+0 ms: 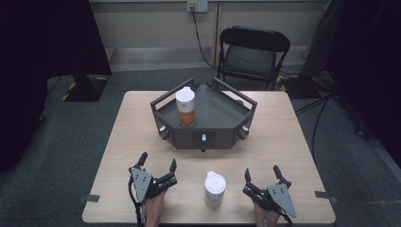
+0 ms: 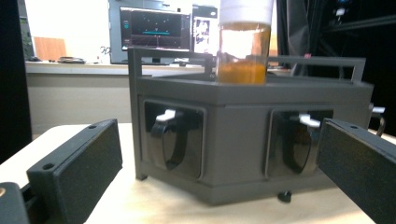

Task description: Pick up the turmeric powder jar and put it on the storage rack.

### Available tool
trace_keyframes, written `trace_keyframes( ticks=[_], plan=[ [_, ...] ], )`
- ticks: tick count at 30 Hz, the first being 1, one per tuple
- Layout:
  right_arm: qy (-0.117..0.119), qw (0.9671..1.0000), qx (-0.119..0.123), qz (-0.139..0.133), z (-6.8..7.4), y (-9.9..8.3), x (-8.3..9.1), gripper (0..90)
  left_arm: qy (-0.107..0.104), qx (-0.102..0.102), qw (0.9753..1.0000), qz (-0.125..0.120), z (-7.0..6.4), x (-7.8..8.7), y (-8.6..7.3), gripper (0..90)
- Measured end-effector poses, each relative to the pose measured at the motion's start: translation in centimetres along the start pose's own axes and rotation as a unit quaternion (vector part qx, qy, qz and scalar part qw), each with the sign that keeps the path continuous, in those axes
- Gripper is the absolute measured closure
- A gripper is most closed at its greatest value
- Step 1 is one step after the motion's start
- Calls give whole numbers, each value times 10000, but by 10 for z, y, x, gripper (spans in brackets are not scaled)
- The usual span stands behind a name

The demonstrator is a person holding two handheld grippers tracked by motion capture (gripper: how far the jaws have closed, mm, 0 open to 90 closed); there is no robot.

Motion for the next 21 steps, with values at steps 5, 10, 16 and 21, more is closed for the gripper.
trace_keyframes(
  ticks=[5, 10, 16, 21],
  plan=[
    [-1, 10000, 0, 0, 0, 0, 0, 29, 55, -95, 9999, 95, -2, 6, -6, 0],
    [-15, 10000, 0, 2, 1, 0, 0, 29, 98, -100, 9999, 98, -1, 13, -11, 0],
    [-34, 10000, -2, 2, 1, 0, 0, 29, 145, -153, 9996, 212, -2, 12, -16, 0],
    [-22, 10000, 1, 3, 1, 0, 0, 30, 156, -80, 9995, 255, -1, 13, -20, 0]
  ],
)
Point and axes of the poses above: each handheld gripper's, and its own axes: x roughly backward along the jaws, y roughly out of its top, z roughly to its left, the point moved 1 cm from there along -x, roughly forward along the jaws
